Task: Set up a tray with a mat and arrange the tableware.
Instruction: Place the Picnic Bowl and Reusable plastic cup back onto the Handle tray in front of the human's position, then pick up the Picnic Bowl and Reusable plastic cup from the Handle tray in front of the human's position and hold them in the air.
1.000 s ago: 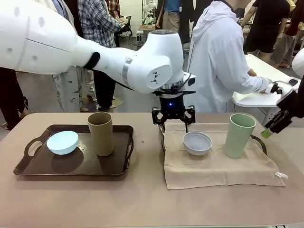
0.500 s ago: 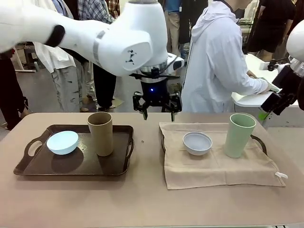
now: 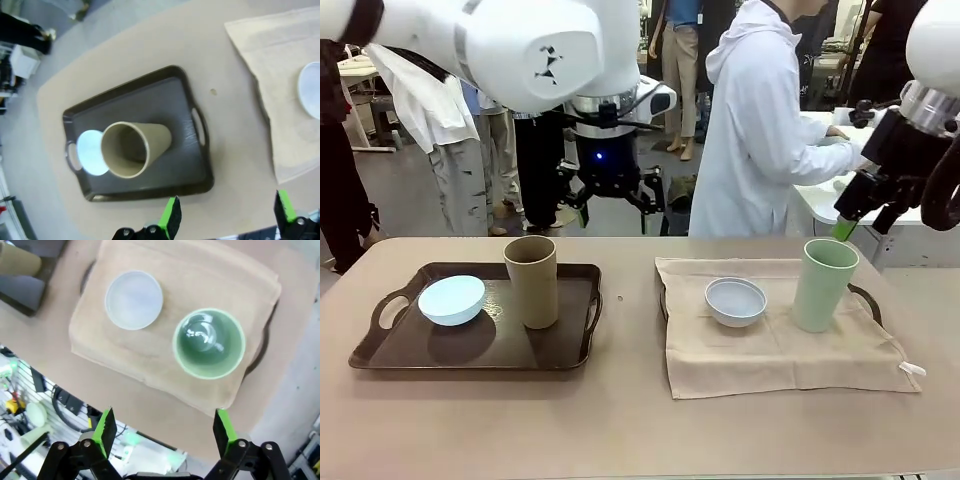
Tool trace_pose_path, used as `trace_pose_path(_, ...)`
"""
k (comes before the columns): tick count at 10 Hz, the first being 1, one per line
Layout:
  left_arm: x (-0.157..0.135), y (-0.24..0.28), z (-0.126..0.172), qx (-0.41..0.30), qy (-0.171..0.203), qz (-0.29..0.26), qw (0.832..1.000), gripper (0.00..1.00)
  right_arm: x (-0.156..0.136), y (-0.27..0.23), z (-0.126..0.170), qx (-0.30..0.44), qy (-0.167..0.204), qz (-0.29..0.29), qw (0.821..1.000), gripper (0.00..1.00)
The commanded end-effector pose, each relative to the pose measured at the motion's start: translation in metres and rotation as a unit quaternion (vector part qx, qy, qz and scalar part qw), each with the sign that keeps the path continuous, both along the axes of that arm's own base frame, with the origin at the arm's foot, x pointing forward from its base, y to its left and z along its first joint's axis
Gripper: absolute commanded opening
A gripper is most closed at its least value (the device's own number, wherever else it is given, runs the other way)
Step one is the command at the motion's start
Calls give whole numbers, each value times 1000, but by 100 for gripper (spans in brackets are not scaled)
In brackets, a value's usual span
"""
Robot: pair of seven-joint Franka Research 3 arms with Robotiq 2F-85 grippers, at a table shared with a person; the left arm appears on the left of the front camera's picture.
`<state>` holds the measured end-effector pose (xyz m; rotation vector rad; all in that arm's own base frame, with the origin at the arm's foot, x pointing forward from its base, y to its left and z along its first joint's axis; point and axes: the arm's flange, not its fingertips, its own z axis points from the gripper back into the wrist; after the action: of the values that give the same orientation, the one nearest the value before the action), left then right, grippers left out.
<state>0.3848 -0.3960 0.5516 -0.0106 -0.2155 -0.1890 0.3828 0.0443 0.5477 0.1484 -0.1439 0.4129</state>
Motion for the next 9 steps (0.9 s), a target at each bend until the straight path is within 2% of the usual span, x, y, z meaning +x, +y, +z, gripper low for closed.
trace_pose_path(1,-8,15,8,19,-8,6,1000,100,-2,13,3,-27,-12,-29,999,100)
trace_pose_path(2,0,0,0,0,0,0,1000,100,0,0,0,0,0,0,1000,100)
trace_pose_path(9,0,0,0,0,0,0,1000,100,0,0,0,0,0,0,1000,100)
